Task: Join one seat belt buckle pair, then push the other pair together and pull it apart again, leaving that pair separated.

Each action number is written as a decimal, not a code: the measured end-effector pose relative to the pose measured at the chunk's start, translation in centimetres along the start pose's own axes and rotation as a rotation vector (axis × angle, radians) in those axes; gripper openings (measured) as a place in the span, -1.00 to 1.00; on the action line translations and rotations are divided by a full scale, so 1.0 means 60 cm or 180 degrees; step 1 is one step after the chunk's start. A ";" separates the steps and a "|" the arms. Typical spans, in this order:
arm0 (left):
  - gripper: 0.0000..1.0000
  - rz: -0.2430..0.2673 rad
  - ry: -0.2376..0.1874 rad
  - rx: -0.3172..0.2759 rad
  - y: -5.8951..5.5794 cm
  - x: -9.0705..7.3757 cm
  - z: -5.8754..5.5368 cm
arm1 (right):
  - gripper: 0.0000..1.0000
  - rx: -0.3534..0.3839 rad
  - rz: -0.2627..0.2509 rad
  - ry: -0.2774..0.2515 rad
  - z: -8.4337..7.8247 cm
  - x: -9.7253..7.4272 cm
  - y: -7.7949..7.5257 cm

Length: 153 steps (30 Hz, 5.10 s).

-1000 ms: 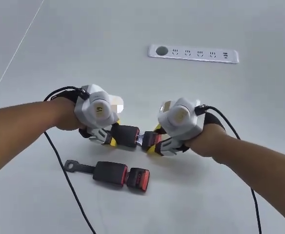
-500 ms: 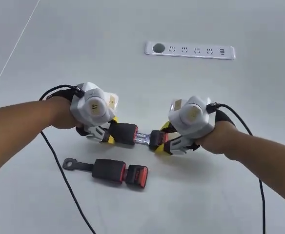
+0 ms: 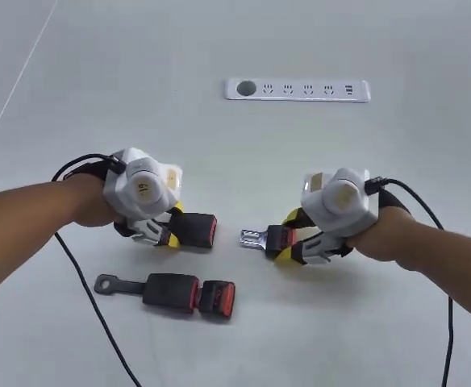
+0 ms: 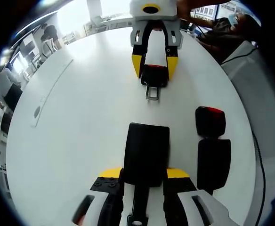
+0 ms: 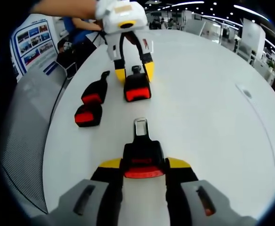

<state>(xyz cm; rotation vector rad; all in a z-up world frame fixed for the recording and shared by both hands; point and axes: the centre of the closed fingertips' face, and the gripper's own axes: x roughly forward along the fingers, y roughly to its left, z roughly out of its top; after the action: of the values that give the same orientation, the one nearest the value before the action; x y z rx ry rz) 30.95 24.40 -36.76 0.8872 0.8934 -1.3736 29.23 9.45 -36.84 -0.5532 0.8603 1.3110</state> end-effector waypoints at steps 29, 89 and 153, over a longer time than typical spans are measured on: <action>-0.33 0.0002 0.0083 -0.0061 0.011 0.008 -0.011 | -0.28 0.0044 -0.0128 0.0187 -0.088 -0.055 -0.005; 1.00 0.1617 -0.1880 -0.2536 -0.236 -0.240 0.009 | 0.87 0.1313 -0.2265 -0.1318 -0.076 -0.253 0.144; 1.00 0.1618 -0.1865 -0.2558 -0.283 -0.225 -0.019 | 0.87 0.1397 -0.2185 -0.1246 -0.104 -0.229 0.207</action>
<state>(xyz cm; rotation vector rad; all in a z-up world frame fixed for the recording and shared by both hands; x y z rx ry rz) 13.93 30.89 -24.97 0.0519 0.6081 -0.6566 15.30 -1.10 -28.08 -0.1947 0.5307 0.5459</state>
